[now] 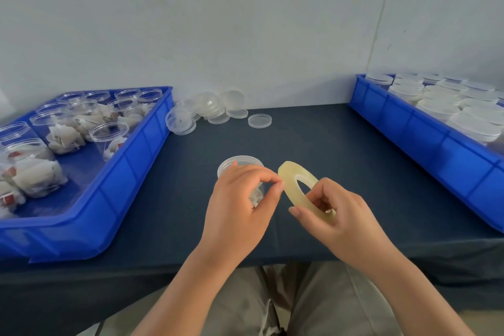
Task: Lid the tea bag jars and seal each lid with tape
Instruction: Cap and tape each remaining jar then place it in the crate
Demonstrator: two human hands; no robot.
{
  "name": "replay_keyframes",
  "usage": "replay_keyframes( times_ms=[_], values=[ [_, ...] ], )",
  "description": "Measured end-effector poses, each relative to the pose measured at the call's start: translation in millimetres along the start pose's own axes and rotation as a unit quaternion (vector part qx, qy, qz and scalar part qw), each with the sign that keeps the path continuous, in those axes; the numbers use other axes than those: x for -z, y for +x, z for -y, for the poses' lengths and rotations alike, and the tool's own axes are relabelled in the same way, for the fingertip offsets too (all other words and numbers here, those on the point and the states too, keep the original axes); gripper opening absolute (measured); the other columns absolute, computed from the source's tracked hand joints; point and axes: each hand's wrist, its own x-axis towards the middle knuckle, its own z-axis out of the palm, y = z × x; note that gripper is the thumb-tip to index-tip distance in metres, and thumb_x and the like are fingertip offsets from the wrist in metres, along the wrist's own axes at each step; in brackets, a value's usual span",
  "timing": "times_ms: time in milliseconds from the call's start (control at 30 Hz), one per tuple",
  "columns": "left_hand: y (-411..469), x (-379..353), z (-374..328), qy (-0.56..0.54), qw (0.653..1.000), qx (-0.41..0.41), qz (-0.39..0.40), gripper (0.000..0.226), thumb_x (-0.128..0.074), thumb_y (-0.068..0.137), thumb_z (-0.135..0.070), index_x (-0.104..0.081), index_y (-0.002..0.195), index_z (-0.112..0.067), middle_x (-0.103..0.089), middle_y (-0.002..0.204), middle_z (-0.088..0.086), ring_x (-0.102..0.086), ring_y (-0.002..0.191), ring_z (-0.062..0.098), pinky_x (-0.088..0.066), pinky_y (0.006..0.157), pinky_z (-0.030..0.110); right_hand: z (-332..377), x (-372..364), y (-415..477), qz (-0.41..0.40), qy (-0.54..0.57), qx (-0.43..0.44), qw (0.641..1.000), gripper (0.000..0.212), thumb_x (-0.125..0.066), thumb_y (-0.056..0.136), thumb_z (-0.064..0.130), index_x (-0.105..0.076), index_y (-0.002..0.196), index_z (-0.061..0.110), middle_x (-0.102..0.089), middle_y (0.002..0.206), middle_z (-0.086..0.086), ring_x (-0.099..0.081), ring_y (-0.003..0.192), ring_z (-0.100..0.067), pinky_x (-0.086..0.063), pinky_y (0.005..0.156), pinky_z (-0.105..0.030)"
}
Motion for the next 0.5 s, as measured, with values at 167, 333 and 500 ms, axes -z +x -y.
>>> replay_keyframes(
  times_ms=[167, 333, 500],
  values=[
    [-7.3, 5.1, -6.6, 0.091, 0.995, -0.042, -0.008, 0.025, -0.053, 0.105, -0.039, -0.072, 0.097, -0.026, -0.069, 0.098, -0.020, -0.061, 0.095, 0.005, -0.042, 0.090, 0.016, 2.1, -5.1, 1.4, 0.037, 0.046, -0.010, 0.998, 0.029, -0.060, 0.095, 0.061, -0.050, 0.114, 0.041, -0.056, 0.072, -0.002, -0.047, 0.058, -0.015, -0.039, 0.053, -0.026],
    [-28.3, 10.5, 0.1, 0.114, 0.987, -0.094, -0.060, 0.018, -0.058, 0.104, -0.032, -0.070, 0.092, -0.025, -0.070, 0.098, -0.020, -0.060, 0.093, 0.004, -0.044, 0.091, 0.027, 4.1, -2.6, 3.0, 0.067, -0.119, 0.066, 0.988, 0.036, -0.040, 0.106, 0.058, -0.042, 0.143, 0.056, -0.060, 0.091, 0.019, -0.059, 0.075, -0.011, -0.051, 0.067, -0.025],
    [-37.0, 7.2, 12.9, 0.096, 0.989, -0.065, -0.089, 0.017, -0.064, 0.101, -0.034, -0.077, 0.095, -0.025, -0.068, 0.109, -0.018, -0.059, 0.105, 0.007, -0.051, 0.085, 0.039, 4.1, -5.8, 3.5, 0.126, -0.072, 0.092, 0.985, 0.029, -0.035, 0.109, 0.051, -0.058, 0.126, 0.048, -0.061, 0.098, 0.011, -0.061, 0.092, -0.016, -0.052, 0.079, -0.039]
  ],
)
